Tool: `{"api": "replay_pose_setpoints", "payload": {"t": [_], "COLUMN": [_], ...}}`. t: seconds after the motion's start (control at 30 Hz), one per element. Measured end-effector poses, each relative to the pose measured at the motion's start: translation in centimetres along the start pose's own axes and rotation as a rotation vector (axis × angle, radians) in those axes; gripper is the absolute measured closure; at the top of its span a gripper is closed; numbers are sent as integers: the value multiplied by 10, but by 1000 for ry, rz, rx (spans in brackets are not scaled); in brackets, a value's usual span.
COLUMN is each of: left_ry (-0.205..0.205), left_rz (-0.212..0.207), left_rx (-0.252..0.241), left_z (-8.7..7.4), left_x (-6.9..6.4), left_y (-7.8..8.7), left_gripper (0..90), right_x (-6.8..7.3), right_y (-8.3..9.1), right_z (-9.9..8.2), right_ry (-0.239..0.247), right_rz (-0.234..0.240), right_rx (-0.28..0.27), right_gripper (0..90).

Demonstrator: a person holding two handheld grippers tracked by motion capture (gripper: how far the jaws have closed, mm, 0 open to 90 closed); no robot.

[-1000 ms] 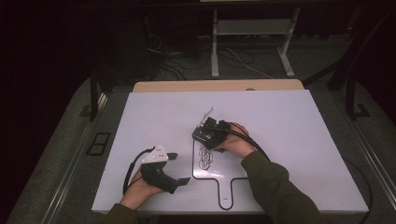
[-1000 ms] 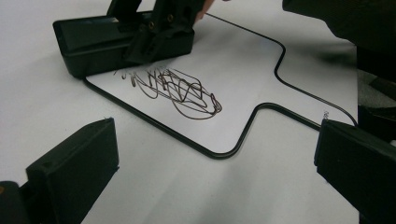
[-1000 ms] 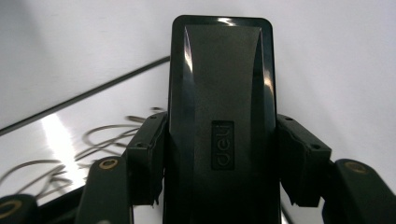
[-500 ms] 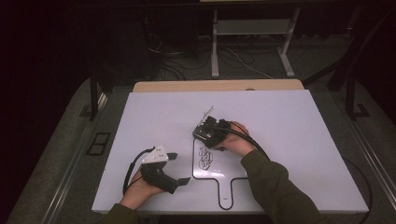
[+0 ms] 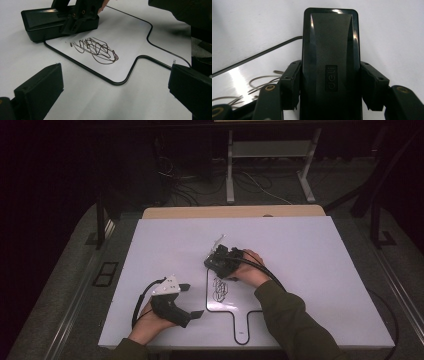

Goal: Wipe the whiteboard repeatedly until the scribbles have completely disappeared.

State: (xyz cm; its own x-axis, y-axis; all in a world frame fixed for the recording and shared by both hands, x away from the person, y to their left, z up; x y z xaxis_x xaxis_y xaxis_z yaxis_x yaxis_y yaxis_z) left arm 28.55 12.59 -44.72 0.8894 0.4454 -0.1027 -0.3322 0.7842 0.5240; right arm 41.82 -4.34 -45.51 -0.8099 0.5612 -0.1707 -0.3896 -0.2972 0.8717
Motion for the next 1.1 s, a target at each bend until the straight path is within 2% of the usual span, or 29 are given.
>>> {"api": "replay_pose_setpoints", "payload": {"t": [0.1,0.2,0.27,0.33,0.4,0.5,0.53,0.67,0.77,0.87,0.93,1.1], "left_ry": [-5,-7,-7,-5,-5,-5,-5,-4,-6,-5,-6,-7], "left_rz": [2,1,2,3,2,1,1,2,3,1,2,-2], "left_rx": [3,0,-2,-2,0,1,1,-1,-4,-2,-2,-1], "left_z": [0,0,0,0,0,0,0,1,1,0,0,1], "left_x": [1,0,-1,-1,0,0,0,-1,-1,-1,0,-1], "left_y": [0,0,1,1,0,1,1,0,0,0,1,0], "left_gripper": [0,0,0,0,0,0,0,0,0,0,0,0], "right_x": [10,11,5,2,4,14,16,16,10,6,8,19], "right_y": [3,3,2,1,2,5,6,7,5,4,5,9], "right_z": [0,0,0,-1,-2,-3,-4,-6,-6,-6,-6,-8], "right_ry": [23,34,21,3,16,40,53,41,34,21,27,62], "right_rz": [39,30,8,7,2,44,42,67,37,43,33,59], "right_rx": [2,1,-1,2,2,1,-1,-5,-3,-7,-7,1], "right_gripper": [389,389,389,389,389,389,389,389,388,388,388,388]}}
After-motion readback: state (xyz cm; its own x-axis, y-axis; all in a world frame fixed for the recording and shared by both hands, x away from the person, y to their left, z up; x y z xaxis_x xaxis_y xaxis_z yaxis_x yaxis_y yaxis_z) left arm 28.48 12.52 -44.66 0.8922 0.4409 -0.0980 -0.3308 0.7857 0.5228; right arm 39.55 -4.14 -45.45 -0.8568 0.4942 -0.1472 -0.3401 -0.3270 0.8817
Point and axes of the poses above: each handheld gripper's, and its own axes: y roughly backward along the jaws, z roughly out of its top, x roughly to its left, the point moved 4 cm from there along -y, roughly forward along the jaws, and after that the axes turned 3 degrees about -y, right-handed, at the moved point
